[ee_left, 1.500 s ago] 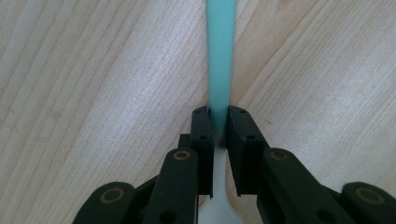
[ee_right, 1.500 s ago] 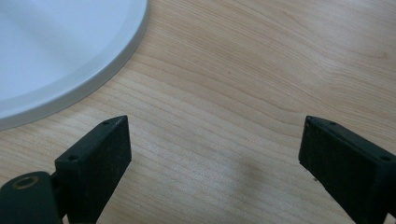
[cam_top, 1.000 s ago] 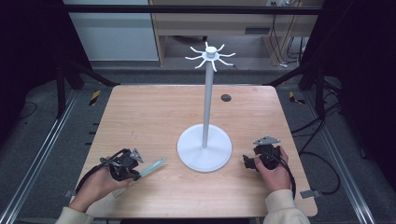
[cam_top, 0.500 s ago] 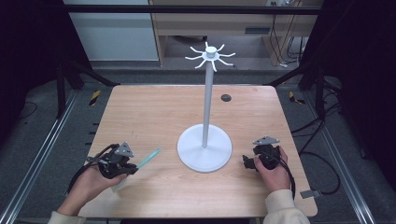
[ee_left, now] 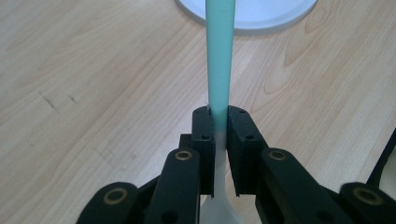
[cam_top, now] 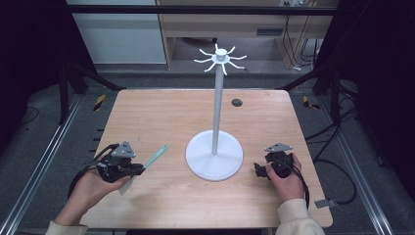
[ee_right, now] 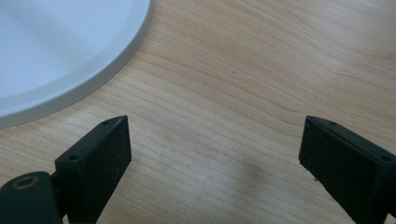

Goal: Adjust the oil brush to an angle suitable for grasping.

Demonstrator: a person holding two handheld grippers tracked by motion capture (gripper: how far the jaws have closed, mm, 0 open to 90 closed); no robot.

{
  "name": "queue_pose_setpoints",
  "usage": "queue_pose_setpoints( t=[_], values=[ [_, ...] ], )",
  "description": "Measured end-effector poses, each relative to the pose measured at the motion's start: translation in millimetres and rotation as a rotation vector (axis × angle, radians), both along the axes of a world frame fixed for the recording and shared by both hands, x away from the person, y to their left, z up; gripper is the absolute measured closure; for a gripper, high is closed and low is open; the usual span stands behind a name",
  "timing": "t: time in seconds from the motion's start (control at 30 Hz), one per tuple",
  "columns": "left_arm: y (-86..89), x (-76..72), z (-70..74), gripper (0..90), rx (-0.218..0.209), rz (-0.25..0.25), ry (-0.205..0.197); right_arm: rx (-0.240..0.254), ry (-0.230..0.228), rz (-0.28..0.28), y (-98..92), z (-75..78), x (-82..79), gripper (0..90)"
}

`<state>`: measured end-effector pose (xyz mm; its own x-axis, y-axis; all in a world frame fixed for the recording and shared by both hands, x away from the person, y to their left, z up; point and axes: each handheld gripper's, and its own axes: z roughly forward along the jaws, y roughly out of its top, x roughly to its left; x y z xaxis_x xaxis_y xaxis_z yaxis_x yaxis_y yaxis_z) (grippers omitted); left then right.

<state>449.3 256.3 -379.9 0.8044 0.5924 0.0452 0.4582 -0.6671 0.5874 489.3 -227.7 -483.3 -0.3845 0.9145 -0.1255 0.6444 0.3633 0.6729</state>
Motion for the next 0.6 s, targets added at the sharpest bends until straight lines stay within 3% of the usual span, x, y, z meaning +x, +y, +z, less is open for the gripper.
queue_pose_setpoints(
  t=[0.43, 0.6],
  values=[
    [-15.1, 2.9, 23.0, 81.7, -0.064, 0.01, -0.077, 0.002, -0.003, 0.004, 0.9, 0.3, -0.1, 9.8],
    [-20.8, 4.7, 29.4, 81.6, -0.078, 0.006, -0.082, 0.002, -0.002, 0.003, 0.4, 0.3, 0.0, 9.8]
  ],
)
